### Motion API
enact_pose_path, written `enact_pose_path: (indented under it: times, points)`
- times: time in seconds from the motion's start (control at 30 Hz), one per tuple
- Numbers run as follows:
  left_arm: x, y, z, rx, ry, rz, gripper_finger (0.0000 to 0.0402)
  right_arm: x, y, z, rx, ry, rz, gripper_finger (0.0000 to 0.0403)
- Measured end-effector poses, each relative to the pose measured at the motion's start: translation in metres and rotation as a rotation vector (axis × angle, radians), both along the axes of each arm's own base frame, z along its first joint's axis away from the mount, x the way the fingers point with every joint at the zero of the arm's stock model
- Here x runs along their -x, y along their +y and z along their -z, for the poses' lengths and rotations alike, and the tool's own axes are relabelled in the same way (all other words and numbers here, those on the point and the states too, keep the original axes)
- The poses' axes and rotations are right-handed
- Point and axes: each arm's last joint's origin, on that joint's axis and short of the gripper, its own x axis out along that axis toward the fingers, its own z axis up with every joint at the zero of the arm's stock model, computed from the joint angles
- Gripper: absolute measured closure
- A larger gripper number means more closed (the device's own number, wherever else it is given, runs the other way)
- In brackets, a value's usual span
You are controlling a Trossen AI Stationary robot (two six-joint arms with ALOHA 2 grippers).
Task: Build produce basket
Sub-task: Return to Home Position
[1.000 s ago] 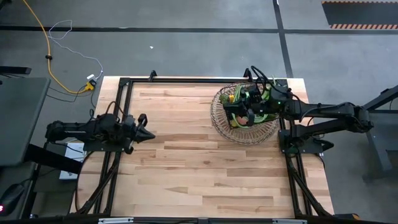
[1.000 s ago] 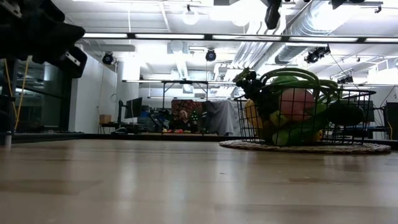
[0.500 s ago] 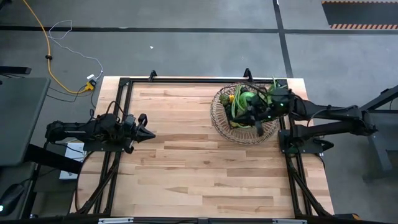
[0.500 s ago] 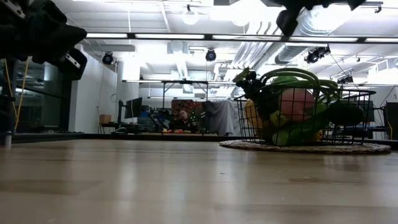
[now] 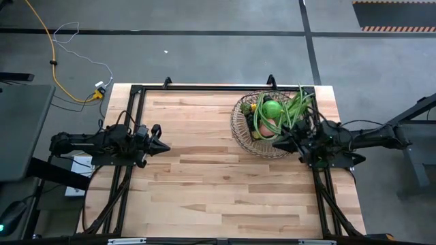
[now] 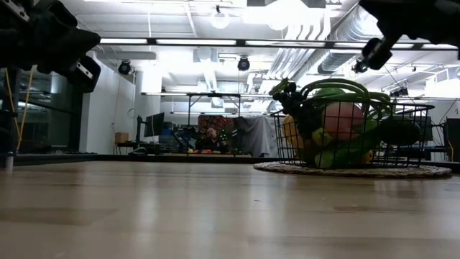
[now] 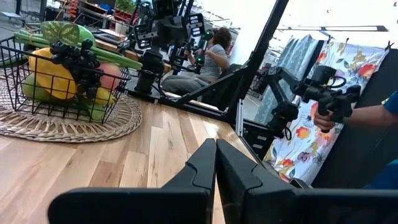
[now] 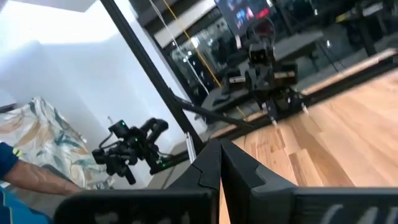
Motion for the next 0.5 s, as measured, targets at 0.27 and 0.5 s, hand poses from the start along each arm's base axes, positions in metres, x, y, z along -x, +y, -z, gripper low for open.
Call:
enact_pose_path:
  times: [0.27,0.5]
  points:
    - [0.000,0.000,0.000,0.000,0.000,0.000,0.0401,0.020,0.001,0.017,0.038,-0.100,0.023,0.0403]
    - [0.000,0.000,0.000,0.000,0.000,0.000,0.0401,0.028,-0.001,0.036,0.037,-0.127,0.092,0.0403]
